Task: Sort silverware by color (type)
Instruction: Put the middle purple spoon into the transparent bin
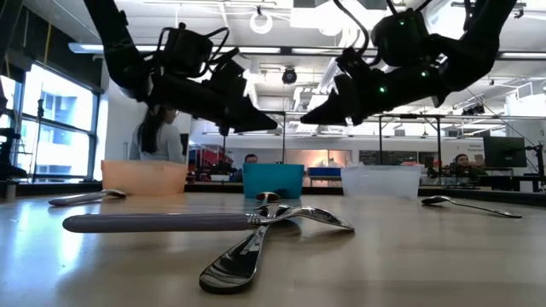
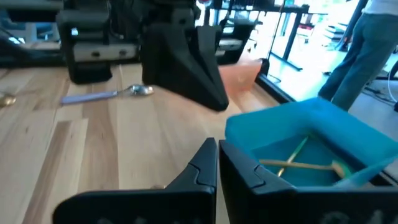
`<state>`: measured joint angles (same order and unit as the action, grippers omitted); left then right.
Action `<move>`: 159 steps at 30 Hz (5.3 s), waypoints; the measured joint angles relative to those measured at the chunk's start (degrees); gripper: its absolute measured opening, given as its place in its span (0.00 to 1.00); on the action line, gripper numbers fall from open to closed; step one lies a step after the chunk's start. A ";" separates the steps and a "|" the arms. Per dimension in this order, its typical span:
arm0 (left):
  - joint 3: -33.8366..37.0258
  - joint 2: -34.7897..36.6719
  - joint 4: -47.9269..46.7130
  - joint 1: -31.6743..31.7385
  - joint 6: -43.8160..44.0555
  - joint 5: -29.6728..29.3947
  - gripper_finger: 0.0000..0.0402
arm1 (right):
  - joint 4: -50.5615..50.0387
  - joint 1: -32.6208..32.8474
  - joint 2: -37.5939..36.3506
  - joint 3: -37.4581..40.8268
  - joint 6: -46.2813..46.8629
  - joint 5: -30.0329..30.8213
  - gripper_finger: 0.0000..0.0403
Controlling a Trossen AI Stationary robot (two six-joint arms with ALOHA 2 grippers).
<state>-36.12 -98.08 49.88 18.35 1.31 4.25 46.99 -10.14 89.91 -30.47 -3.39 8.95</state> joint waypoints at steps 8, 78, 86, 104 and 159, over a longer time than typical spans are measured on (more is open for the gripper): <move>1.27 0.00 3.84 0.00 -0.46 1.12 0.00 | 0.07 -0.39 0.00 -3.45 -0.72 -0.08 0.00; 18.57 9.37 16.05 1.18 -4.21 4.22 0.00 | -11.53 2.38 -2.28 -4.41 4.80 1.11 0.00; 20.70 14.06 15.97 2.31 -4.66 4.00 0.00 | -31.49 6.15 -13.51 -4.41 13.17 4.51 0.08; 20.77 13.33 14.61 2.73 -4.97 3.98 0.00 | -36.13 20.25 -11.29 -5.03 20.43 3.53 0.58; 20.74 13.33 12.97 0.55 -4.53 4.15 0.00 | -70.11 36.75 25.86 -45.21 27.99 -1.88 0.36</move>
<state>-15.38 -84.75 62.84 18.90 -3.22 8.40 -23.12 26.61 115.77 -75.68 24.60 7.07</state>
